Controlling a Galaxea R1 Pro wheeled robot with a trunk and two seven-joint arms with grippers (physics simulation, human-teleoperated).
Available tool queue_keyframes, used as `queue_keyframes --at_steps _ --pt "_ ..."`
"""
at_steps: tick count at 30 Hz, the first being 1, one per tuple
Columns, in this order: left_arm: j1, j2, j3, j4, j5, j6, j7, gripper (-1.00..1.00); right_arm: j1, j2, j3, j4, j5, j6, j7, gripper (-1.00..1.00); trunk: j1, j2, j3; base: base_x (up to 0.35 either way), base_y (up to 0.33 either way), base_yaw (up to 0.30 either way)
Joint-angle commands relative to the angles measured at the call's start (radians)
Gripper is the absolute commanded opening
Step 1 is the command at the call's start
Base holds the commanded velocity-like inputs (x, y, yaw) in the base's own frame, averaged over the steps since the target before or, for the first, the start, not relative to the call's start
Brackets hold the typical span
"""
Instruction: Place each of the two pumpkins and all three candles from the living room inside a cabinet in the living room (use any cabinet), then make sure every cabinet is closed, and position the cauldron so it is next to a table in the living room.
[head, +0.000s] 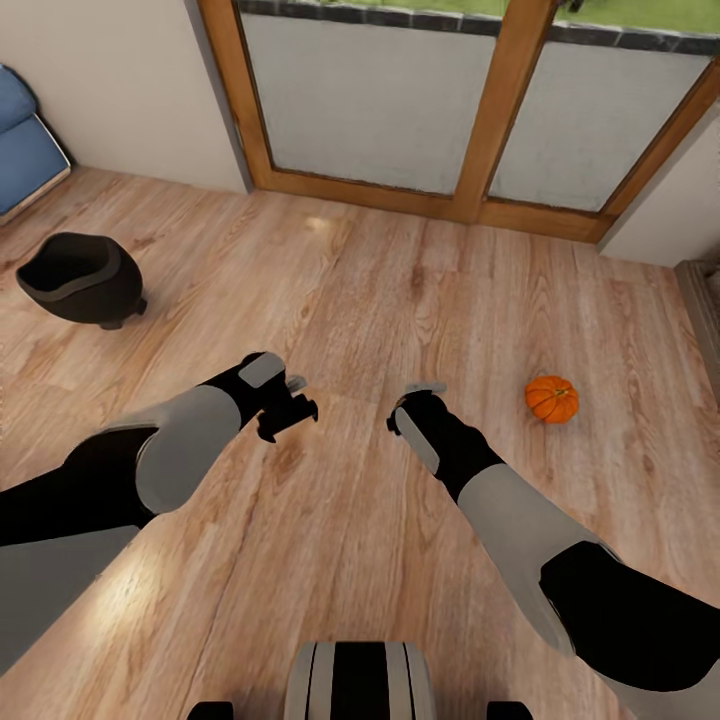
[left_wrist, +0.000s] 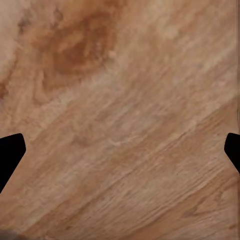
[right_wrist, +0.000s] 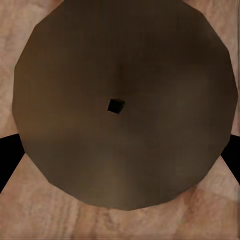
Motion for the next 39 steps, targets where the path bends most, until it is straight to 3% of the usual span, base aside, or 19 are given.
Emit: queue_keyframes --at_steps 1,13,17,23,33,39 --pt "0.004 -0.002 0.008 -0.002 0.0 -0.002 0.006 1.0 -0.001 0.0 0.002 0.0 -0.01 0.003 -0.009 -1.0 -0.001 0.0 0.003 0.0 0.0 0.0" --pt "0.113 -0.003 0.007 -0.002 -0.015 -0.114 -0.128 1.0 0.005 0.0 -0.002 0.002 -0.011 -0.029 -0.012 -1.0 -0.006 0.003 0.05 0.0 0.0 0.0" --pt "0.183 -0.004 0.006 -0.002 -0.019 -0.231 -0.17 1.0 0.026 0.0 -0.003 0.002 -0.009 -0.166 -0.013 -1.0 -0.008 0.004 0.065 0.0 0.0 0.0" --pt "0.247 -0.007 0.006 -0.002 -0.02 -0.323 -0.216 1.0 0.099 0.0 0.001 0.016 -0.008 -0.327 -0.012 -1.0 -0.01 0.005 0.088 0.0 0.0 0.0" --pt "0.257 -0.01 0.006 -0.002 -0.02 -0.343 -0.225 1.0 0.17 0.0 0.002 0.032 -0.009 -0.374 -0.008 -1.0 -0.015 0.008 0.127 0.0 0.0 0.0" --pt "0.288 -0.011 0.006 -0.002 -0.02 -0.344 -0.226 1.0 0.195 0.0 0.005 0.135 -0.009 -0.379 0.009 -1.0 -0.018 0.009 0.15 0.0 0.0 0.0"
